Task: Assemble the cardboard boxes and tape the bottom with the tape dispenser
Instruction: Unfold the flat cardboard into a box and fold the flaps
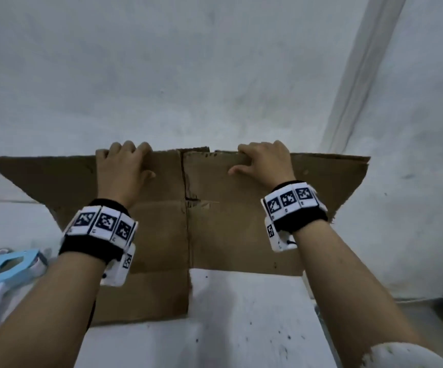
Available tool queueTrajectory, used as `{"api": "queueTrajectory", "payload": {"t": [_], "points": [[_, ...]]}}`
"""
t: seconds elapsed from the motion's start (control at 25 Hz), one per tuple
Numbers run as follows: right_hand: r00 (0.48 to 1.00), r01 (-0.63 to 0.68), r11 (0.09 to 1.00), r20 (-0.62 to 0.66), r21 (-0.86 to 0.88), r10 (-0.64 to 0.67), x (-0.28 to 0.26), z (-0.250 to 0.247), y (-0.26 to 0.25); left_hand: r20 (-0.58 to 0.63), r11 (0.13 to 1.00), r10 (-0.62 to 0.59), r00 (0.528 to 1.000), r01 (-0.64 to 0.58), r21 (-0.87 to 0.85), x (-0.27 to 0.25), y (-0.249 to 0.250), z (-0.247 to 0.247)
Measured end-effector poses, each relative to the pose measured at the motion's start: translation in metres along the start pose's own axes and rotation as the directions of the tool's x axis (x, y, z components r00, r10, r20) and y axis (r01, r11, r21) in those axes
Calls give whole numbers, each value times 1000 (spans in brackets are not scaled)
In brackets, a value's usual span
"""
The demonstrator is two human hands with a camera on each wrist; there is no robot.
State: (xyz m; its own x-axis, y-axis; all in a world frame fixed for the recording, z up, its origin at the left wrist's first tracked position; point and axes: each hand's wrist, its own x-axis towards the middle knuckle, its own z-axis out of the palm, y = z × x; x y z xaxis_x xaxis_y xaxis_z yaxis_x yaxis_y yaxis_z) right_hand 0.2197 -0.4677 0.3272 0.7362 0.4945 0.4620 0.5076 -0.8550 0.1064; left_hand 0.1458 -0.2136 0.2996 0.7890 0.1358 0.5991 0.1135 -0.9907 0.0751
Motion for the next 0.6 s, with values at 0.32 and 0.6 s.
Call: {"api": "queueTrajectory", "payload": {"t": [0.32, 0.6], "points": [[998, -36, 999, 45, -40, 38, 36, 11, 16, 53, 988, 140, 989, -137, -67, 40, 8, 26], [967, -80, 997, -242, 3, 78, 26, 61, 7, 42, 968, 193, 980, -183, -170, 64, 16, 33]]}}
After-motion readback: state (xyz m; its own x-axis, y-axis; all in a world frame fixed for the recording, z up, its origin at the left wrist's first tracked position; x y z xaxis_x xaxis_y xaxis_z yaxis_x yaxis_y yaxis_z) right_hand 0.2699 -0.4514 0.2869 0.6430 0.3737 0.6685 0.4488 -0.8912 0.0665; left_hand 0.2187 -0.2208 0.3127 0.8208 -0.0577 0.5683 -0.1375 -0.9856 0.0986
